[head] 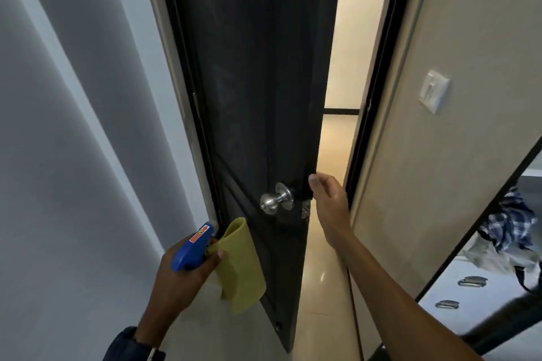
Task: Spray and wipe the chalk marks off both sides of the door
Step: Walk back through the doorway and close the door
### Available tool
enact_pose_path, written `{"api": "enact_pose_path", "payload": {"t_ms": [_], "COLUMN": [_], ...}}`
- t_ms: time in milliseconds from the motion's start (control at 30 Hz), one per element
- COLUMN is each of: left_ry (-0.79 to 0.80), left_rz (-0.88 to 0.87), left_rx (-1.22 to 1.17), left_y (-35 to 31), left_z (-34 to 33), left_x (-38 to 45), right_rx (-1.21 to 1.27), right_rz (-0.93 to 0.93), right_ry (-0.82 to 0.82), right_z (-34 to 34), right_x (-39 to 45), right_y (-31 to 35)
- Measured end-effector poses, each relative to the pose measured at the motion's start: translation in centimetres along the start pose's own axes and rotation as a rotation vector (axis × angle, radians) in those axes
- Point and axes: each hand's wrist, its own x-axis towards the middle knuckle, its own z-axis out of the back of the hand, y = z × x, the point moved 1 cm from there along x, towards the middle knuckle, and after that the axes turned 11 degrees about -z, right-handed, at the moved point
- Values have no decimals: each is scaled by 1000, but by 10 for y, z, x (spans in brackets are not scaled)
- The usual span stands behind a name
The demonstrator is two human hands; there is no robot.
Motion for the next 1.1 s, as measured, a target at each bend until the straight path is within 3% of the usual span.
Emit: {"api": "enact_pose_path", "payload": {"t_ms": [433,767,867,1033,1100], "left_ry": [51,-124,-133,-240,-278], "left_rz": [20,-44,-24,72,74], "left_rx": [-85,-95,-88,-151,-175], "left_y": [7,7,6,-4,-7], "left_z": [91,154,157,134,118], "left_x": [-59,-66,-58,-23,-5], "right_rx": [-50,-255,-267,-93,4], "right_rz": [-66,-149,-126,-122,-146], "right_ry": [518,982,956,556,465], "right_z": [-99,-189,-204,-164,-128], "right_x": [-124,-155,-162,-148,-130], "right_y": [25,24,21,13,3]}}
